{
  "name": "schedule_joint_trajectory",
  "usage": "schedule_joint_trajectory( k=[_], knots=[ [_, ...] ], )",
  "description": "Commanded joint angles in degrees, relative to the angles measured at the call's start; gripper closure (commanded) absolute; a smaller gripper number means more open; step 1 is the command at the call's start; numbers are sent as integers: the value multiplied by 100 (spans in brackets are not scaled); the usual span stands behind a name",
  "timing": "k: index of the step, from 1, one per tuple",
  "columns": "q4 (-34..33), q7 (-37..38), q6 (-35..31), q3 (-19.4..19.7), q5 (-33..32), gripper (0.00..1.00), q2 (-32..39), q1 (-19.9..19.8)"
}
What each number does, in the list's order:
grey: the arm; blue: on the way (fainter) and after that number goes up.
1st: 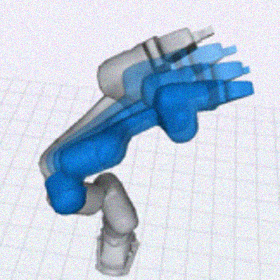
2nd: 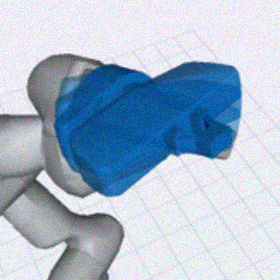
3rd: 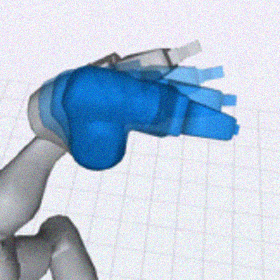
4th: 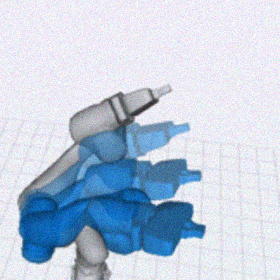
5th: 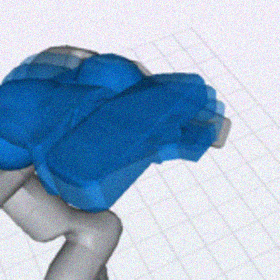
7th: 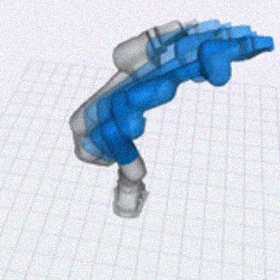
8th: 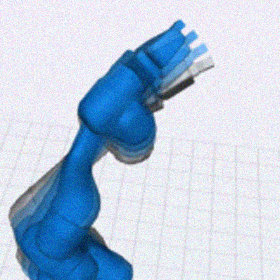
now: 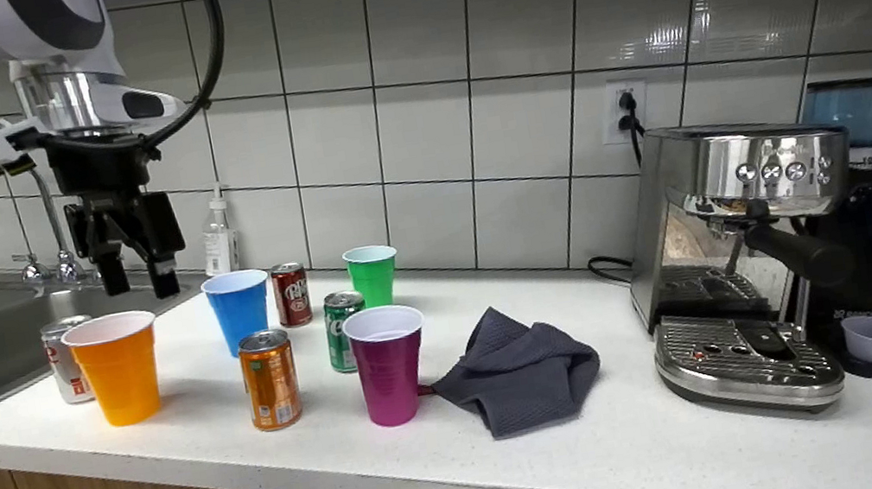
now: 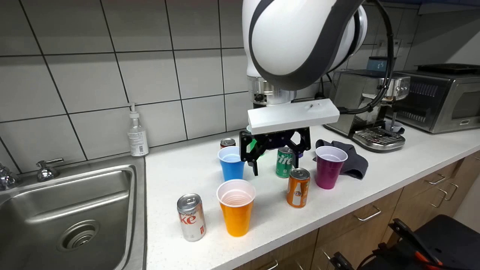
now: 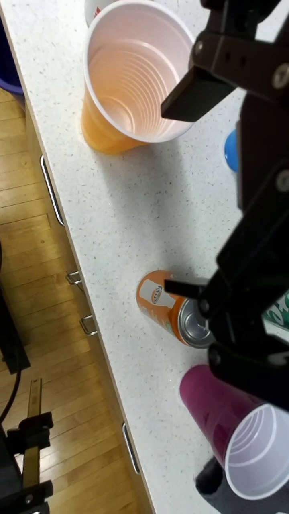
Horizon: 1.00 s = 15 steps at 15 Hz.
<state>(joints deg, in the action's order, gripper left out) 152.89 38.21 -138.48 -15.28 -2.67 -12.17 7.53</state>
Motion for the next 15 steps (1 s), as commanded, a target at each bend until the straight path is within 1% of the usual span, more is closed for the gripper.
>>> schedule_joint_trajectory(
  k=[1, 8, 15],
  knots=[
    [-244, 461, -29, -71, -304, 0, 399, -74],
    [-504, 765, -23, 8, -546, 0, 878, 83],
    [-737, 857, -4, 41, -554, 0, 1254, 293]
  ],
)
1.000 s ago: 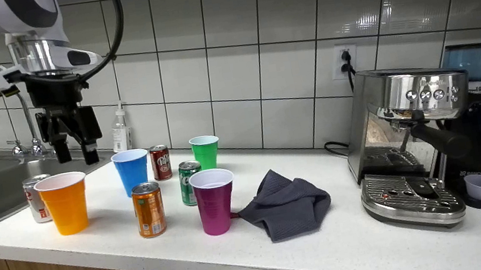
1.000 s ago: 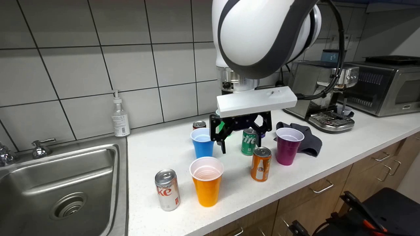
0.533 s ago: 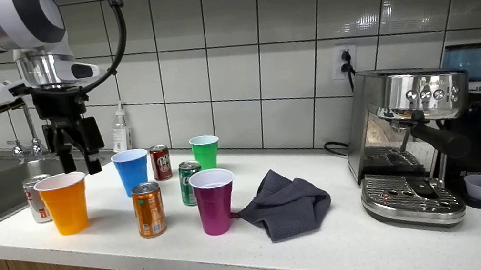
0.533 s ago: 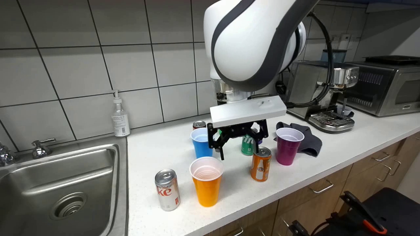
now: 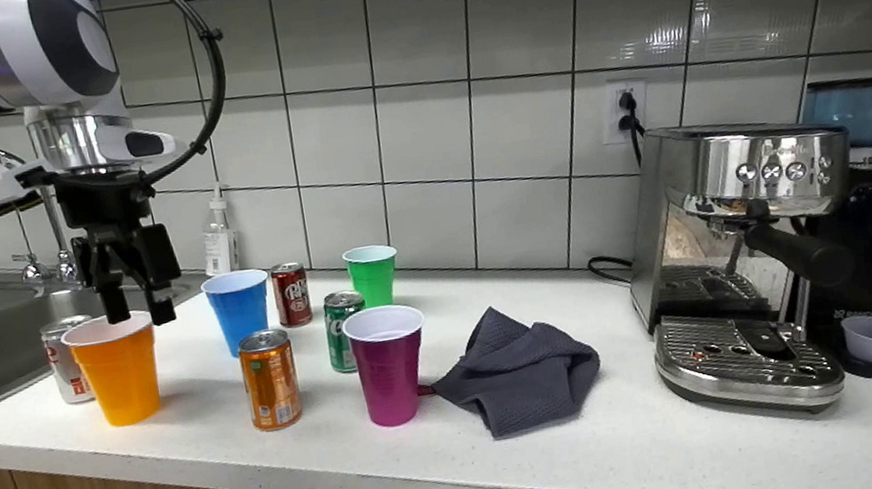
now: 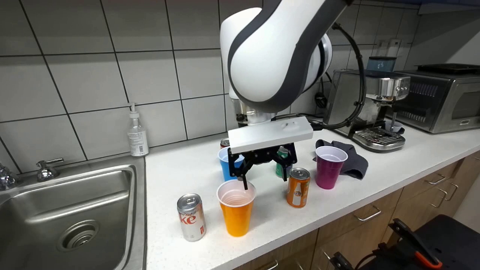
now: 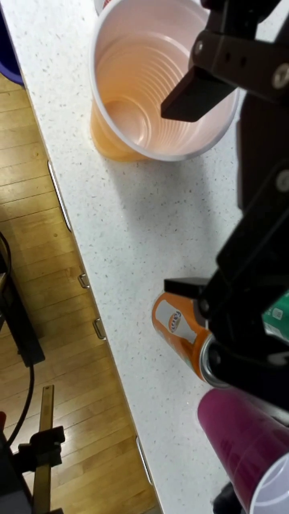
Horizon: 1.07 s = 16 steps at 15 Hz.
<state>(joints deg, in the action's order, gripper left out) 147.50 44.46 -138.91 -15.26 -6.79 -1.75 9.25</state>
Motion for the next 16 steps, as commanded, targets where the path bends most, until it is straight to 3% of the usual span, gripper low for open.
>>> schedule_joint_trajectory(
  k=[1, 16],
  knots=[
    [-222, 238, 42, 48, -147, 0, 262, 149],
    [-459, 104, -52, 238, 87, 0, 824, 387]
  ],
)
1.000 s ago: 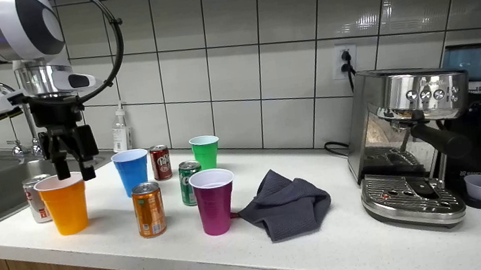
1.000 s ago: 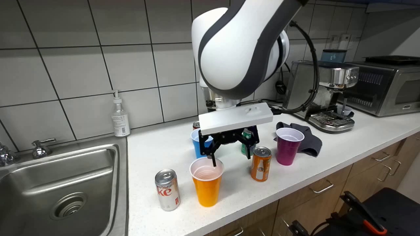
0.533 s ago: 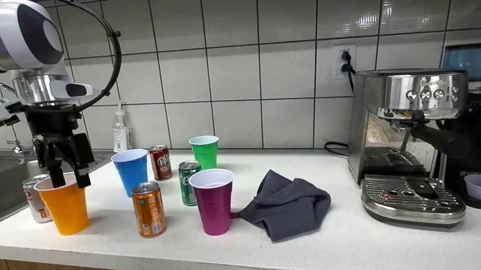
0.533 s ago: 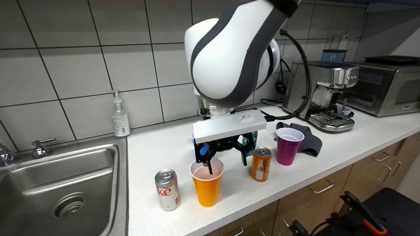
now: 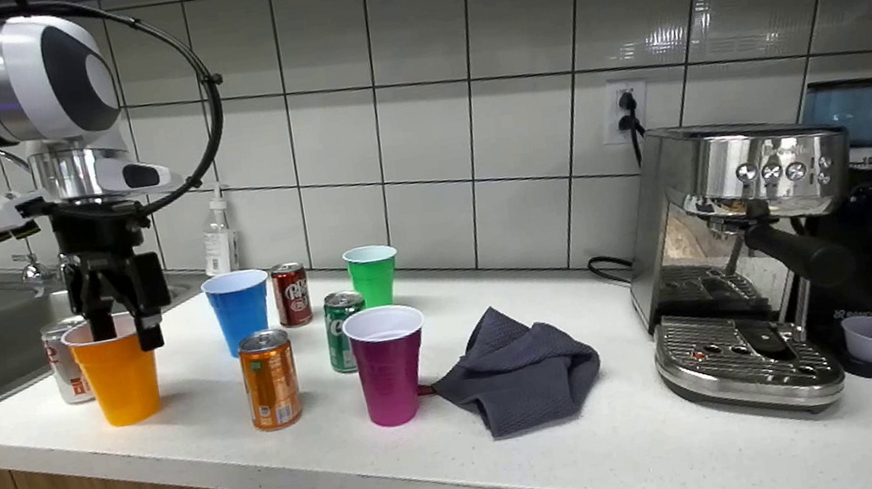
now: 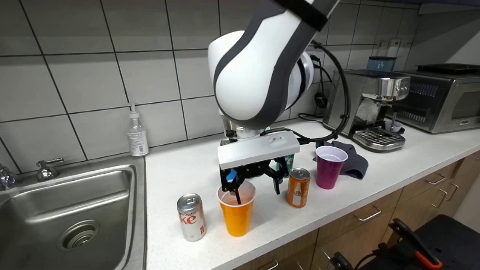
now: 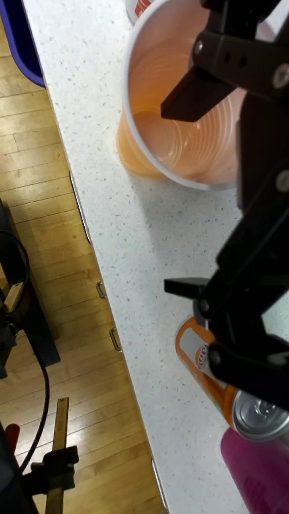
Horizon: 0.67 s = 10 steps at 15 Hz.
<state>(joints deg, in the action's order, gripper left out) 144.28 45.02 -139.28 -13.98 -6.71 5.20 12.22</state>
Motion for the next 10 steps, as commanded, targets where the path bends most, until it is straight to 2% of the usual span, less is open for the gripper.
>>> schedule_joint_trajectory(
  k=[1, 10],
  knots=[
    [-13, -20, 3, 119, 30, 0, 20, 102],
    [-64, -21, -2, 149, 47, 0, 92, 111]
  ],
)
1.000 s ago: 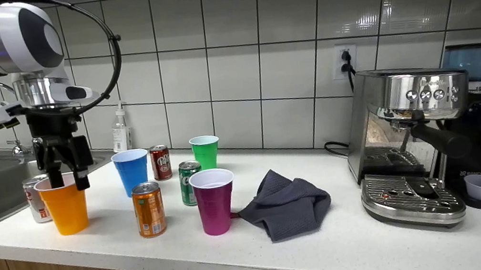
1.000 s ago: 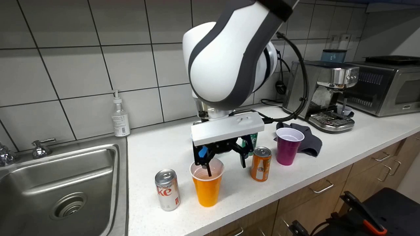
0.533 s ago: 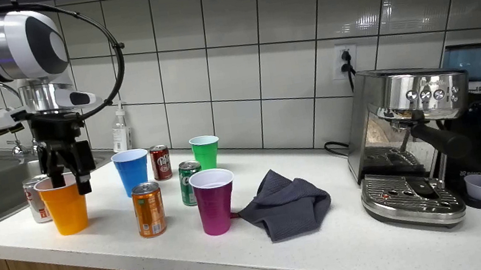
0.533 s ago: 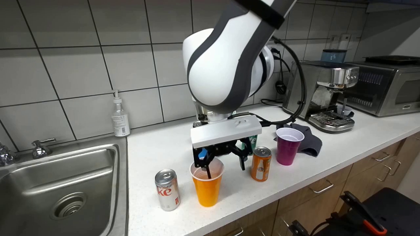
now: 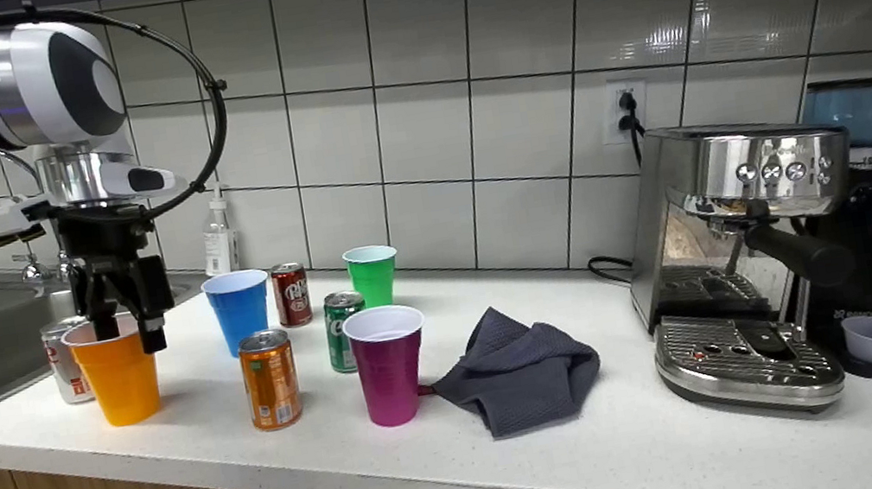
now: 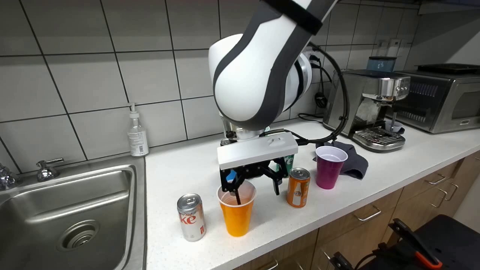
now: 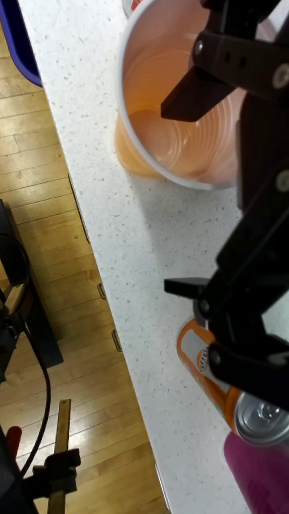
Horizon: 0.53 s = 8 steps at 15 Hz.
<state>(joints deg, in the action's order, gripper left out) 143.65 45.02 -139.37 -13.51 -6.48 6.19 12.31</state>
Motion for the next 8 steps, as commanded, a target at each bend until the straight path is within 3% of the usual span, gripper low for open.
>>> schedule_joint_trajectory(
  k=[1, 3, 4, 5, 8],
  knots=[
    [5, -11, -5, 108, 14, 0, -16, 102],
    [9, 3, -25, 124, 24, 0, -28, 99],
    [21, 18, -49, 135, 5, 25, -44, 100],
    [26, 10, -53, 145, 12, 27, -52, 101],
    [42, 75, -67, 178, -33, 51, -70, 110]
  ],
)
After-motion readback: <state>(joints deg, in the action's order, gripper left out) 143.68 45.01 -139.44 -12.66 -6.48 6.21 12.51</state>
